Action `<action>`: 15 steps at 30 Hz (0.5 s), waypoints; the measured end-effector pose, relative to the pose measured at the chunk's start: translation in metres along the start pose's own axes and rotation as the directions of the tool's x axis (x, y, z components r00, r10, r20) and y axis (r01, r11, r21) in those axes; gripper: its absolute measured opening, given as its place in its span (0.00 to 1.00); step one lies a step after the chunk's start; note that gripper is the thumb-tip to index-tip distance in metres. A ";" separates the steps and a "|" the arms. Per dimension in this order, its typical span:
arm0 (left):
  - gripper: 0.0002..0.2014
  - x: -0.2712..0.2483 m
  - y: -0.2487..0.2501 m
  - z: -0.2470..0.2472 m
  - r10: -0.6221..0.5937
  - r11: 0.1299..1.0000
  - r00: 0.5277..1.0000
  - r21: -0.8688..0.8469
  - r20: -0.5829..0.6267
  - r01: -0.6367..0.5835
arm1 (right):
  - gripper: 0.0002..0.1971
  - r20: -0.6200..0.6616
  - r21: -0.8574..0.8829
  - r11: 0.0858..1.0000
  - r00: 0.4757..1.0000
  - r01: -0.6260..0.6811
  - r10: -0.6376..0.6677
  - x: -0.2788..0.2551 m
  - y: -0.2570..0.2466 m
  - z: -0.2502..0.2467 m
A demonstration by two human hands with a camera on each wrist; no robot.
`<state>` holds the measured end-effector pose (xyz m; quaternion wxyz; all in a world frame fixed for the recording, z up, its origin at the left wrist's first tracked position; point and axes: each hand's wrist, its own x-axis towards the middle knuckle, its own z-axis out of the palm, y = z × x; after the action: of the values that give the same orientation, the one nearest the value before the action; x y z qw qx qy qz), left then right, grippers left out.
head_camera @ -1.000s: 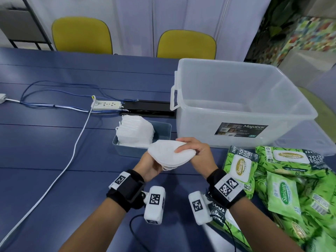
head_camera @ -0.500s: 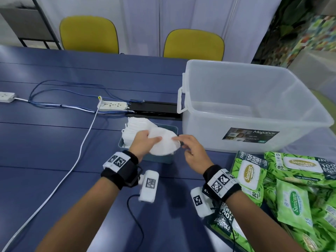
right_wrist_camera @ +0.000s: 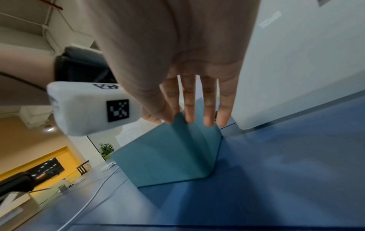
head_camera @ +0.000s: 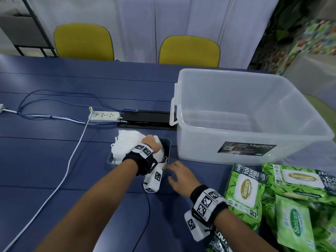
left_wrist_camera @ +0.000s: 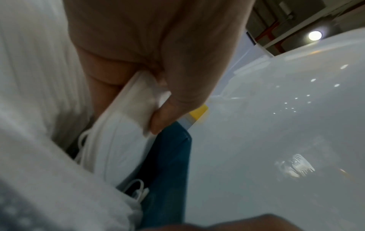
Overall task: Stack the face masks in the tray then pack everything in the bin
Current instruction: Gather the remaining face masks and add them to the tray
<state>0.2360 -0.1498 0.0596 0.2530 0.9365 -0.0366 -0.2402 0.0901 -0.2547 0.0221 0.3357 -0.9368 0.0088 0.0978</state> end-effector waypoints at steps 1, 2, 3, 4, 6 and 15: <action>0.21 0.002 0.002 0.003 -0.011 1.000 1.000 0.001 0.017 0.011 | 0.19 -0.004 -0.003 1.000 1.000 0.006 -0.006 0.002 0.001 0.000; 0.21 0.004 0.003 0.006 -0.019 1.000 0.999 0.002 0.035 0.019 | 0.19 -0.013 -0.001 1.000 1.000 0.016 -0.016 0.003 0.002 -0.001; 0.21 0.006 0.005 0.007 -0.015 1.000 0.999 0.007 0.049 0.014 | 0.18 -0.022 0.001 1.000 0.999 0.029 -0.029 0.005 0.002 -0.001; 0.20 0.009 0.006 0.009 -0.013 1.000 0.998 0.018 0.060 0.012 | 0.18 -0.031 0.001 0.999 0.999 0.041 -0.041 0.006 0.004 -0.001; 0.19 0.011 0.011 0.011 -0.003 0.998 0.996 0.063 0.087 -0.003 | 0.18 -0.039 0.012 0.998 0.997 0.063 -0.062 0.007 0.008 0.000; 0.15 0.009 -0.011 -0.039 0.189 0.976 0.973 -0.086 -0.133 -0.202 | 0.21 -0.195 0.249 0.967 0.974 -0.062 0.112 0.019 0.000 -0.013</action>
<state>0.2619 -0.1236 0.0799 0.3233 0.9277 -0.1011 -0.1570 0.1111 -0.2622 0.0284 0.4395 -0.8929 0.0970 0.0124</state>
